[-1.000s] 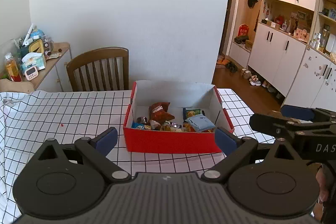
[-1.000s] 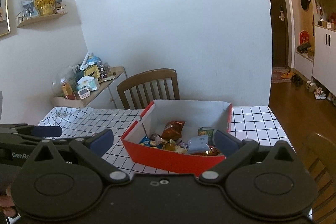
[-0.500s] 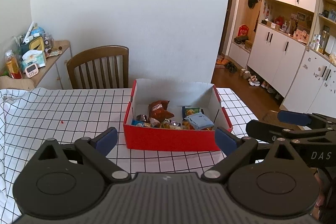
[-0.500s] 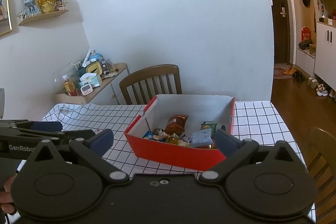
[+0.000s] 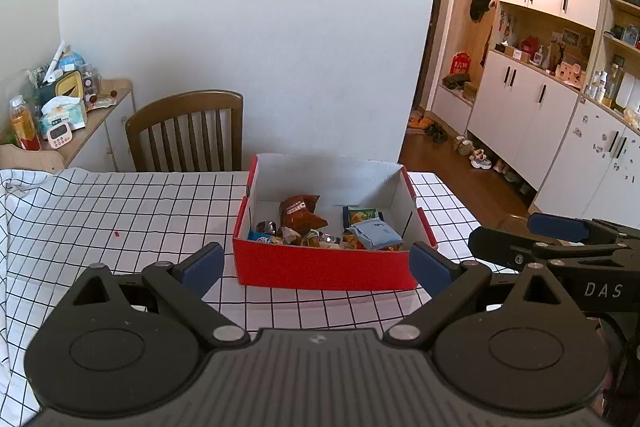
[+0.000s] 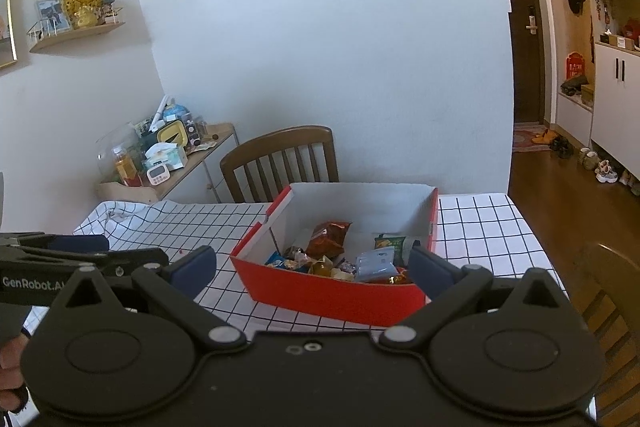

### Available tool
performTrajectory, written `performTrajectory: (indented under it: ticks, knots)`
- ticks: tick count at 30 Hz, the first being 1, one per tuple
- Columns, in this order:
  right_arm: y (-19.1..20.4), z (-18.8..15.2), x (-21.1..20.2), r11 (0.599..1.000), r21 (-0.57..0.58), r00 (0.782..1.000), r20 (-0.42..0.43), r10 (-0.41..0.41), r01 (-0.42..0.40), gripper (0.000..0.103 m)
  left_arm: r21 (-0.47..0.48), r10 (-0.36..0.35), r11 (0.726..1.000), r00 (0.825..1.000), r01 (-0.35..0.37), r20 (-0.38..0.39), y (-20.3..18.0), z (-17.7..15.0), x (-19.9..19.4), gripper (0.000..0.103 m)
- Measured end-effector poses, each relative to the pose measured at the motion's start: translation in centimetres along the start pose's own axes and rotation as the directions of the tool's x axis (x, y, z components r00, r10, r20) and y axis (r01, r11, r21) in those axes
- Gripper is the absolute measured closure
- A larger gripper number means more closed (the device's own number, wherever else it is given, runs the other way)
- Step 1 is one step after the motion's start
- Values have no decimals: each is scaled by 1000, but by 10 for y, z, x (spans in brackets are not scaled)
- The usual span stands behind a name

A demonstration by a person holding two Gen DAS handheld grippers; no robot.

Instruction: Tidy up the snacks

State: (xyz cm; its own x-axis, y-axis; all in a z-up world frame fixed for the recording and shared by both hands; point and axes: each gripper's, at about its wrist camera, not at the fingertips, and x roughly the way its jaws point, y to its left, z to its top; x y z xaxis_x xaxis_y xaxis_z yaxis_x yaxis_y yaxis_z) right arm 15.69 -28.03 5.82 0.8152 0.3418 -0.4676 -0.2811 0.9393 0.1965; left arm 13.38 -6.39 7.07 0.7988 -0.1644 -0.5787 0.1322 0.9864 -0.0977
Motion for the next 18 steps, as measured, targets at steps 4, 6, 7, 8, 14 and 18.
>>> performTrajectory:
  ticks: [4,6,7,8,14,18]
  knots:
    - [1,-1,-1,1000,-1,1000,-1,-1,1,0,2,2,1000,1000,-2,-1,0,-1,-1,4]
    - [1,-1,-1,1000,-3,1000,-3,-4,4,0,3,3,1000,1000,-3,-4,-1,-1,-1,4]
    - [1,-1,-2,1000,-4,1000,-3,-8,8,0,2,2,1000,1000,-2,-6,-1,-2,-1,4]
    - [1,-2,-2,1000,-4,1000,-4,-11,11,0,3,0,1000,1000,0,-6,-1,-2,-1,4]
    - [0,-5,-6,1000,5,1000,-11,-19,19,0,9,-3,1000,1000,3,-8,-4,-3,-4,4]
    - [-1,-6,-9,1000,7,1000,-10,-16,16,0,7,-4,1000,1000,4,-8,-6,-4,-5,4]
